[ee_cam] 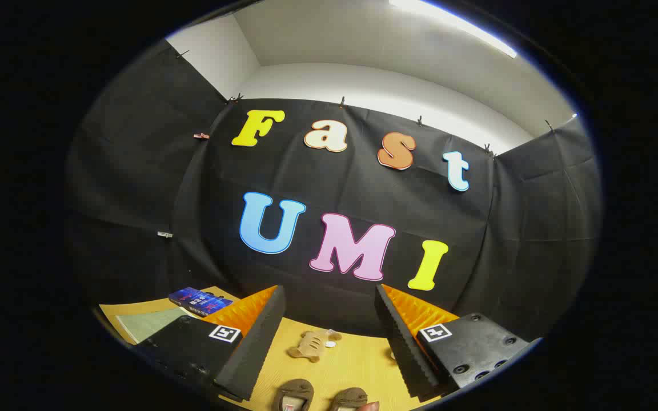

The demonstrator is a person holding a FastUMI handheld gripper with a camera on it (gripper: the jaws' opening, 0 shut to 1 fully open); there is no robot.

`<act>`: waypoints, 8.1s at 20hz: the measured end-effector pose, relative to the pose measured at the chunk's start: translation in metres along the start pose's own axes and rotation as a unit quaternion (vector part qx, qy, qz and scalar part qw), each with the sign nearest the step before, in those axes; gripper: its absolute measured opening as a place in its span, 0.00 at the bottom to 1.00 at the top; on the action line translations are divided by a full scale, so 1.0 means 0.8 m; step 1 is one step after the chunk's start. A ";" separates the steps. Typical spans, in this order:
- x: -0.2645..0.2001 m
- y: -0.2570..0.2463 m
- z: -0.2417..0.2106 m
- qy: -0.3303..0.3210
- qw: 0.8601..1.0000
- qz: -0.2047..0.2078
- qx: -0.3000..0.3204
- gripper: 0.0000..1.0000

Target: Open the storage box then place both shoes into the box .Put the left shoe in first, then the right shoe, with the right side of both shoes facing outward in a uniform manner.

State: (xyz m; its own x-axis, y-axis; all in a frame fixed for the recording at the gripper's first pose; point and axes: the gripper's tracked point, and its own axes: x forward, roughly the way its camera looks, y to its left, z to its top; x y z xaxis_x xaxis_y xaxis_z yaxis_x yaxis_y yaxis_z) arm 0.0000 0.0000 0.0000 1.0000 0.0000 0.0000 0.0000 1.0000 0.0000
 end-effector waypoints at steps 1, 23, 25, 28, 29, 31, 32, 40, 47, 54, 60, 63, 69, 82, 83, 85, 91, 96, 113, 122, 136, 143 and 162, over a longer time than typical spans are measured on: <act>0.002 0.001 0.000 -0.001 1.000 0.000 0.000 0.97; -0.013 0.069 -0.103 0.132 0.987 0.060 0.067 0.97; -0.023 0.108 -0.133 0.179 0.966 0.132 0.132 0.98; -0.035 0.155 -0.184 0.249 0.913 0.216 0.240 0.98; -0.039 0.169 -0.201 0.272 0.891 0.240 0.272 1.00; -0.046 0.198 -0.236 0.318 0.841 0.277 0.339 0.98; -0.046 0.212 -0.254 0.337 0.815 0.291 0.370 0.98; -0.043 0.303 -0.344 0.416 0.653 0.358 0.521 0.97; -0.023 0.348 -0.347 0.408 0.535 0.405 0.620 0.96; -0.019 0.353 -0.380 0.412 0.506 0.390 0.650 0.35; -0.009 0.322 -0.340 0.360 0.529 0.378 0.669 0.05; -0.003 0.321 -0.302 0.342 0.535 0.382 0.672 0.05; 0.022 0.343 -0.228 0.318 0.553 0.407 0.654 0.06; 0.072 0.529 -0.077 0.324 0.575 0.492 0.568 0.07; 0.074 0.546 -0.077 0.330 0.574 0.492 0.565 0.07; 0.077 0.575 -0.081 0.341 0.573 0.488 0.563 0.07; 0.083 0.625 -0.095 0.366 0.575 0.473 0.559 0.07; 0.077 0.627 -0.121 0.383 0.603 0.457 0.530 0.32; 0.085 0.334 -0.200 0.331 0.822 0.292 0.360 0.90; 0.026 0.083 -0.317 0.378 0.896 0.114 0.201 0.91; -0.022 0.067 -0.562 0.545 0.826 0.053 0.136 0.76; -0.020 0.067 -0.594 0.585 0.785 0.009 0.206 0.14; 0.042 0.160 -0.320 0.487 0.812 0.071 0.314 0.05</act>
State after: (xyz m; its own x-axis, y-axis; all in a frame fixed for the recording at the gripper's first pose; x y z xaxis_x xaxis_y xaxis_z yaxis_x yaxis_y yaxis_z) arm 0.0334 0.1279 -0.2558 0.5155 0.4215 -0.7460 0.1904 0.7925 0.5793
